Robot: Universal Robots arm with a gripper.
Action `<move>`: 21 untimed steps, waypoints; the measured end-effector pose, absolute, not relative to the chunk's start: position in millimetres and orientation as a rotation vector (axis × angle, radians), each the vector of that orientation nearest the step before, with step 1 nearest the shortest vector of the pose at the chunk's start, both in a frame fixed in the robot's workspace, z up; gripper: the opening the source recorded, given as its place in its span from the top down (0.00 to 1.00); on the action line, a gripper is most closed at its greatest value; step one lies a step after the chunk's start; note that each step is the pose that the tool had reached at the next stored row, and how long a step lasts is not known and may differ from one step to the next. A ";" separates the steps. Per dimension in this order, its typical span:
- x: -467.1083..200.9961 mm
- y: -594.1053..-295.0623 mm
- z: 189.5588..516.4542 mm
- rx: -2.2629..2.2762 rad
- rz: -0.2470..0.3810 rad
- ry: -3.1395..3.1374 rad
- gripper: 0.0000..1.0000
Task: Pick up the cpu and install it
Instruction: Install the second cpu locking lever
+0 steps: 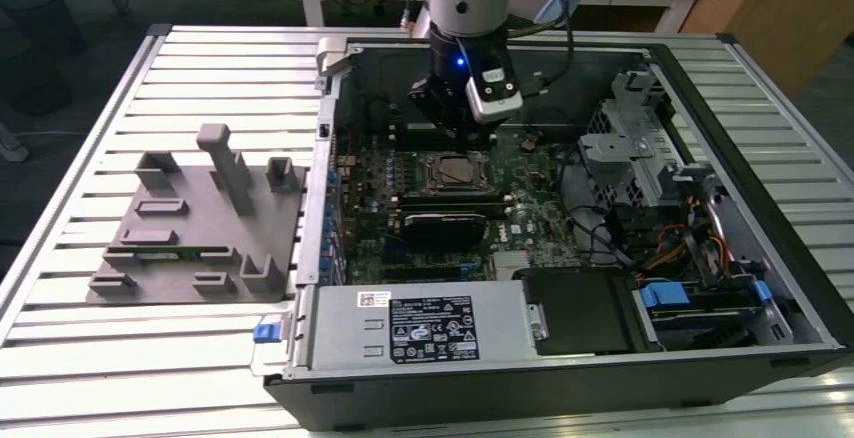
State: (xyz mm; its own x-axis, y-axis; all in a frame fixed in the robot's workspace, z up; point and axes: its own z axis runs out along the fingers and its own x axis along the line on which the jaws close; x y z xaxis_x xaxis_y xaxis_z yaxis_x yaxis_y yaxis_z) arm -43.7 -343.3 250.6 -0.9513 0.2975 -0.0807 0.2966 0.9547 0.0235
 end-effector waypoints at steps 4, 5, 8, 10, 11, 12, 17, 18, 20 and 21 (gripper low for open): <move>-43.7 -343.3 250.7 0.460 0.017 3.023 0.89; -43.7 -343.3 250.7 0.460 0.017 3.023 0.89; -43.7 -344.1 250.9 0.460 0.016 3.023 0.89; -43.7 -345.4 250.8 0.460 0.015 3.023 0.89; -43.7 -346.3 250.8 0.460 0.015 3.023 0.89; -43.7 -347.4 250.8 0.460 0.015 3.023 0.89; -43.7 -354.5 250.7 0.460 0.016 3.023 0.89; -43.7 -356.2 250.8 0.460 0.015 3.023 0.89; -43.7 -359.7 250.7 0.459 0.016 3.023 0.89; -43.7 -361.5 250.7 0.459 0.016 3.023 0.89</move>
State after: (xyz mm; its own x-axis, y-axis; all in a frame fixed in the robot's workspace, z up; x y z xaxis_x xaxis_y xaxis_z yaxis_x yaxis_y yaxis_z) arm -43.7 -361.5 250.7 -0.9516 0.2965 -0.0809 0.2956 0.9550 0.0226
